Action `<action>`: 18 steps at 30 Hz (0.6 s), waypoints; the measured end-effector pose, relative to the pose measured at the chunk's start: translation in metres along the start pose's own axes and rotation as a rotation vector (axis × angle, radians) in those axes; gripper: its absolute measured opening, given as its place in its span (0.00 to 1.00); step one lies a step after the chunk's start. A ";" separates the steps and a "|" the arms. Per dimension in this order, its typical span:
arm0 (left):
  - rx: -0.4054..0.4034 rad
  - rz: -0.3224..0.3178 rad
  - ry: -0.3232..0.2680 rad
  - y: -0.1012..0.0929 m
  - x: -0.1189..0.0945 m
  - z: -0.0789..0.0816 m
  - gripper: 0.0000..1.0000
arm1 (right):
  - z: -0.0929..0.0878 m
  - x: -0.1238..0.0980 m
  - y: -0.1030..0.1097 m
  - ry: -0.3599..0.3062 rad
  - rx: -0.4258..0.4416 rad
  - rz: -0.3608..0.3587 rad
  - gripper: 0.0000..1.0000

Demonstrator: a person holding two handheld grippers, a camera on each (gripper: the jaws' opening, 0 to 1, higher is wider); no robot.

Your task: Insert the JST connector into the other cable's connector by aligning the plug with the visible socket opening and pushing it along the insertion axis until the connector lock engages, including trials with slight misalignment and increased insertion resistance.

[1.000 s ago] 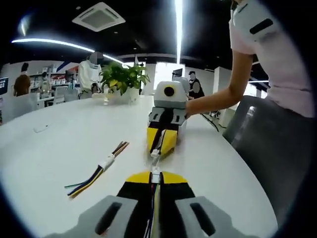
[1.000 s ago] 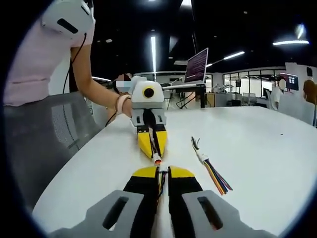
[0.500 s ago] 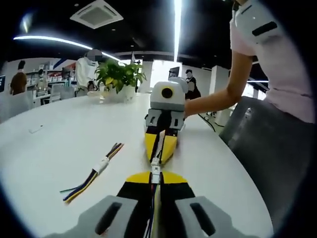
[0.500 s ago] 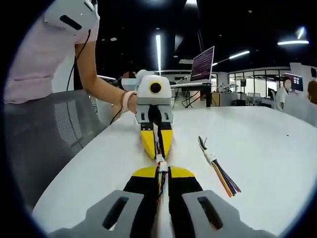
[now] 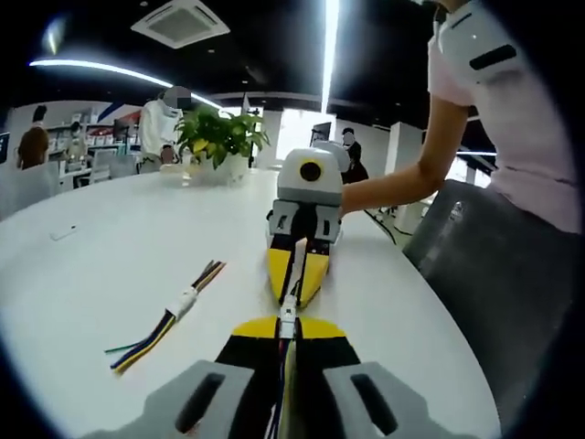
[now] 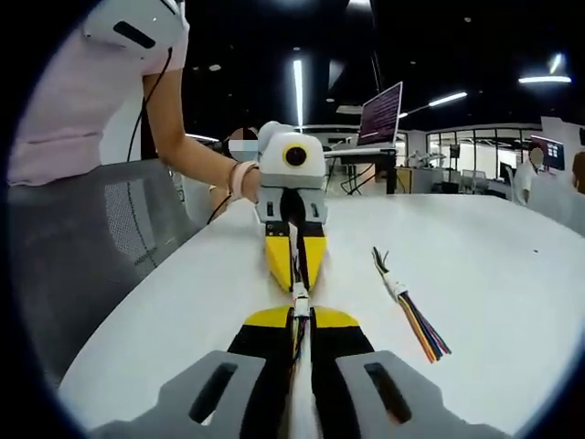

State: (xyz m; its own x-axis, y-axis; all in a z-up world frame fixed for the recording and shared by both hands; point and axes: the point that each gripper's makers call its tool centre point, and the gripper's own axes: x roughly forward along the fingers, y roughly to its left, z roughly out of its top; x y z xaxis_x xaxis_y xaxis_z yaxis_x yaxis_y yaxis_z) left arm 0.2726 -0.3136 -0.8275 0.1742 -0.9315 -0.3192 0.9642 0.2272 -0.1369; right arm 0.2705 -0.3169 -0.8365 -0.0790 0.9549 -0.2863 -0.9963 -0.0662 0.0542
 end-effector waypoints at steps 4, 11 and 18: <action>0.011 -0.005 0.008 -0.002 0.002 0.002 0.00 | 0.000 0.000 0.000 0.009 -0.008 0.006 0.03; 0.014 -0.025 -0.033 -0.004 0.010 0.014 0.00 | 0.004 0.008 0.006 0.008 -0.021 0.034 0.03; 0.031 -0.018 -0.008 -0.005 0.008 0.010 0.00 | 0.003 0.008 0.005 0.013 -0.016 0.030 0.03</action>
State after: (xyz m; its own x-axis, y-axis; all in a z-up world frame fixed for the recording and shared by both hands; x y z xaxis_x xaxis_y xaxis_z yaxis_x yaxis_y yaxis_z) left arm 0.2712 -0.3247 -0.8200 0.1582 -0.9377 -0.3093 0.9729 0.2014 -0.1132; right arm 0.2648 -0.3084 -0.8359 -0.1095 0.9487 -0.2967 -0.9939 -0.0999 0.0476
